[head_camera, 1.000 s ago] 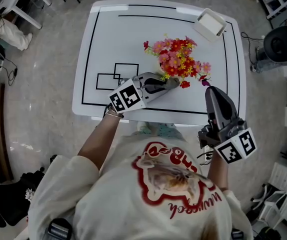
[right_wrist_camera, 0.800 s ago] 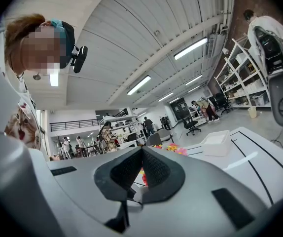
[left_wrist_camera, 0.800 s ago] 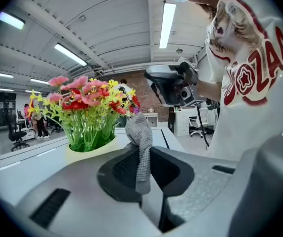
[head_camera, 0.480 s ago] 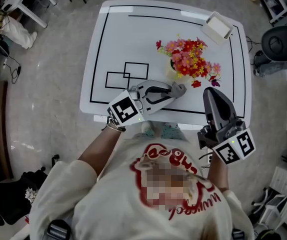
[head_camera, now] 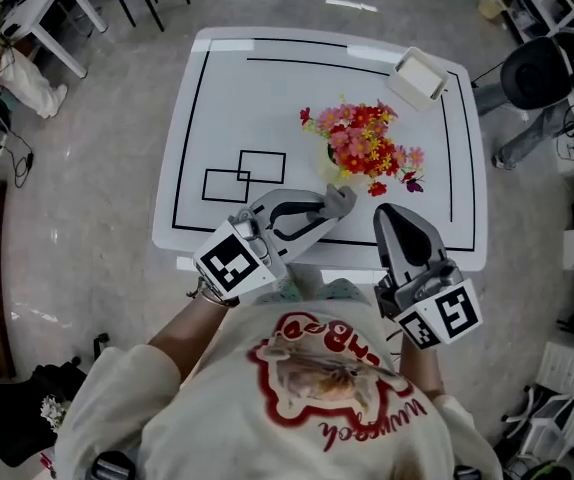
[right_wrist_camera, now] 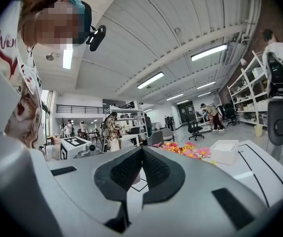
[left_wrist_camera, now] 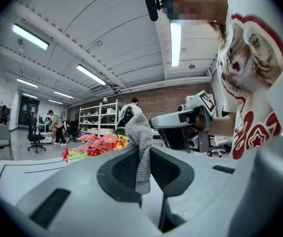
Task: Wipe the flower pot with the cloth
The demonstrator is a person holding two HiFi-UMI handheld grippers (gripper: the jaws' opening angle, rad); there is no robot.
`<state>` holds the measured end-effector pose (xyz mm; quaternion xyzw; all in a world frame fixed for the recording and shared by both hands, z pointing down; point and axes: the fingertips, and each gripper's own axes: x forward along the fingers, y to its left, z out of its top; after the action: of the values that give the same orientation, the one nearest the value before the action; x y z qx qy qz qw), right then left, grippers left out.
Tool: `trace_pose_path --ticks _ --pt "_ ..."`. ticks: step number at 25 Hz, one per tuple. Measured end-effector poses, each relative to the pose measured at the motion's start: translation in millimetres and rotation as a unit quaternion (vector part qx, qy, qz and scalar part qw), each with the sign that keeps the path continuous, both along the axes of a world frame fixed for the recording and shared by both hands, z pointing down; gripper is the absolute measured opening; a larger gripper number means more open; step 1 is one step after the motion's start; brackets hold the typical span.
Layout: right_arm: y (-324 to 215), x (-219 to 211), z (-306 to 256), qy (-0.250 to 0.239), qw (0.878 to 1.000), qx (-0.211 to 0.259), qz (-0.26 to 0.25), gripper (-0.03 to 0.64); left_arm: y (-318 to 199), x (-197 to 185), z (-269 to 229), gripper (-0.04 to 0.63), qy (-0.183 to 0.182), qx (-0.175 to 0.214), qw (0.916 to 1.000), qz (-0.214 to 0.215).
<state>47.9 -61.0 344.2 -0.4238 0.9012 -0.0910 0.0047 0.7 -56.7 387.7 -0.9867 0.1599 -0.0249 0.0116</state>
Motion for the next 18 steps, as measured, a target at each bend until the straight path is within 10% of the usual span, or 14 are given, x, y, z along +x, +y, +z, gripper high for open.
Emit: trace_pose_path --ticks 5,18 --pt "9 6 -12 0.010 1.000 0.022 -0.018 -0.001 18 3 -9 0.046 0.049 -0.053 0.9974 -0.004" --pt "100 62 -22 0.010 0.997 0.053 -0.050 -0.001 107 70 -50 0.046 0.088 0.001 0.9942 -0.061"
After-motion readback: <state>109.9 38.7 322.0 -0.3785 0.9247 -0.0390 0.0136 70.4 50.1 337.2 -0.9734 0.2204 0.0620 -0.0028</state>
